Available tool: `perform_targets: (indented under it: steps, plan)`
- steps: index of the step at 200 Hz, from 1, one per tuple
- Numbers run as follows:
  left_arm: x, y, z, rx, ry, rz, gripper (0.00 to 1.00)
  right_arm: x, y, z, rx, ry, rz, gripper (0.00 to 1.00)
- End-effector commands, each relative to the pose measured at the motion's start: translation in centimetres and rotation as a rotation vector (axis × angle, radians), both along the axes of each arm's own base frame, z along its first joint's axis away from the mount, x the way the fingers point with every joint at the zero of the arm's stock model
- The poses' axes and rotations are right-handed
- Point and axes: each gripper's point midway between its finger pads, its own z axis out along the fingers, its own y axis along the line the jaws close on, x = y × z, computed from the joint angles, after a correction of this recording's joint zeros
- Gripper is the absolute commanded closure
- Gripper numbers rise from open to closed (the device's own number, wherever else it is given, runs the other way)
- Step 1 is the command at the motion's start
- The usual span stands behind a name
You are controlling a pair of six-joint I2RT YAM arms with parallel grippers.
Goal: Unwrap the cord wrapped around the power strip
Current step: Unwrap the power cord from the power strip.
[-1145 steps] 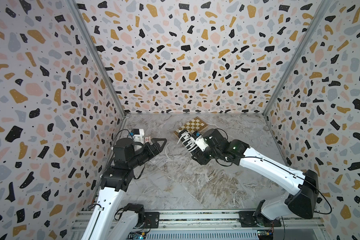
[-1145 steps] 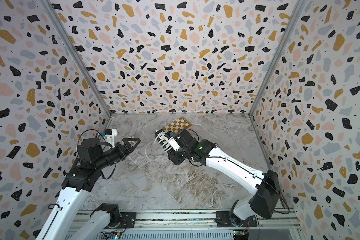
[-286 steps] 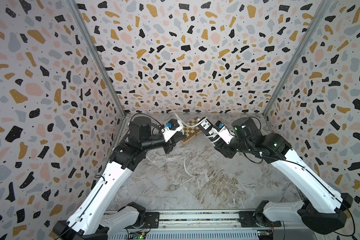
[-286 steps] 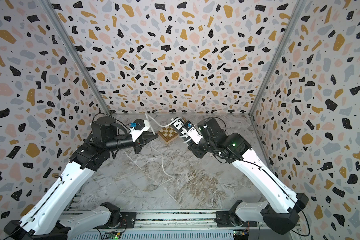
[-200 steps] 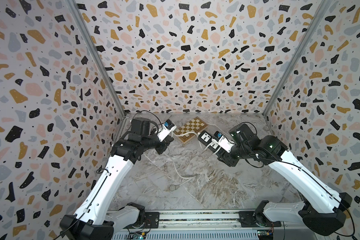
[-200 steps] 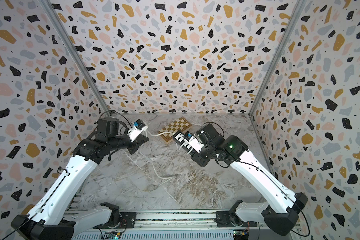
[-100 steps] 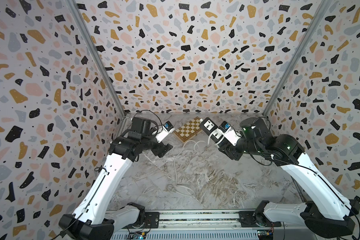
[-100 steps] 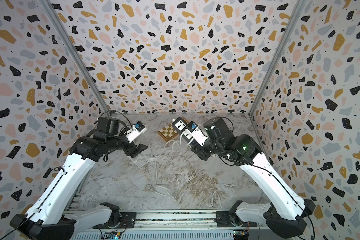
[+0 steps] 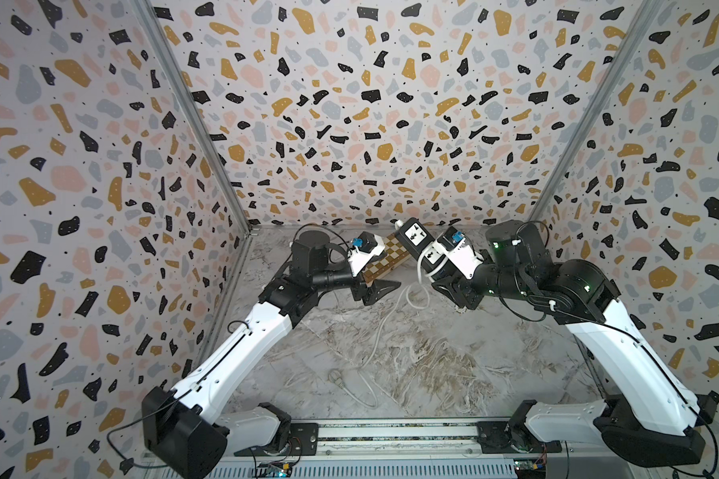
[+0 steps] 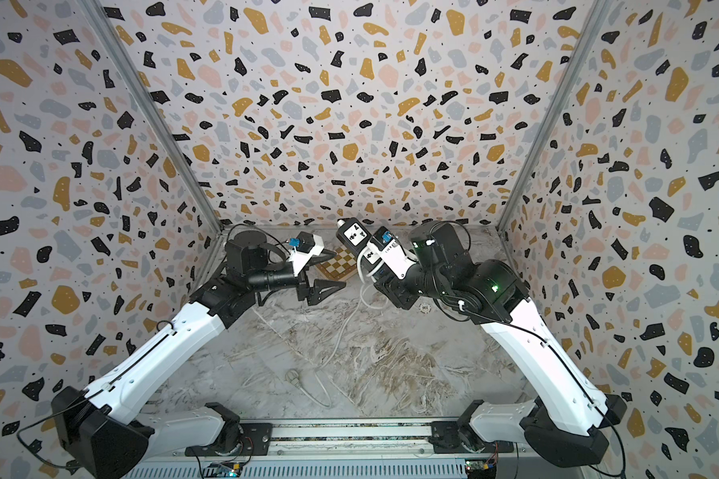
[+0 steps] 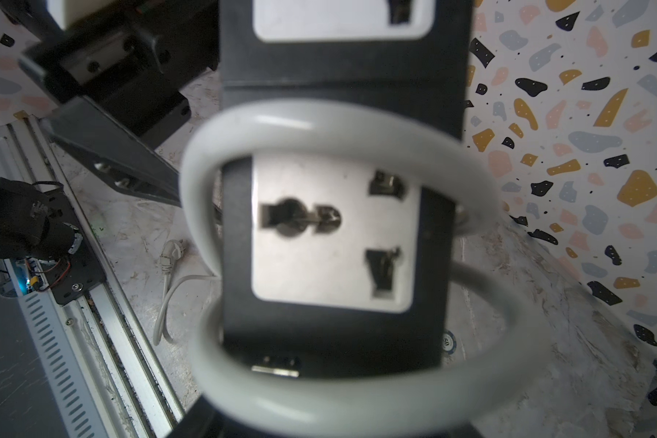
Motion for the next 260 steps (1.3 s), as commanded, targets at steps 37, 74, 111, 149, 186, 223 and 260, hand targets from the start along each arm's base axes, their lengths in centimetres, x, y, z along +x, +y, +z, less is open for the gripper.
perform_targets:
  steps: [37,74,111,149,186,223,260]
  plan:
    - [-1.6,-2.9,3.2,-0.184,-0.066,-0.171,0.14,0.4,0.5,4.5,0.137,-0.088,-0.014,1.0]
    - [-1.5,-4.2,1.5,-0.158,-0.038,-0.204,0.27,0.6,0.7,4.8,0.143,-0.092,-0.016,1.0]
    - [-0.3,-4.7,1.5,-0.149,-0.067,-0.155,0.5,0.6,0.6,4.9,0.159,-0.091,-0.024,1.0]
    - [-1.2,-3.5,0.9,-0.057,-0.144,-0.135,0.95,1.2,-0.5,4.4,0.133,-0.104,-0.088,1.0]
    - [-2.1,0.0,1.2,0.135,-0.219,-0.056,1.0,2.2,-3.6,0.1,-0.045,-0.055,-0.203,1.0]
    - [-0.8,4.1,3.5,0.206,-0.252,0.067,1.0,-0.3,-4.3,-6.3,-0.204,0.088,-0.097,1.0]
    - [0.5,5.1,1.6,0.311,-0.188,0.062,1.0,-4.2,-1.5,-6.1,-0.09,0.17,0.151,1.0]
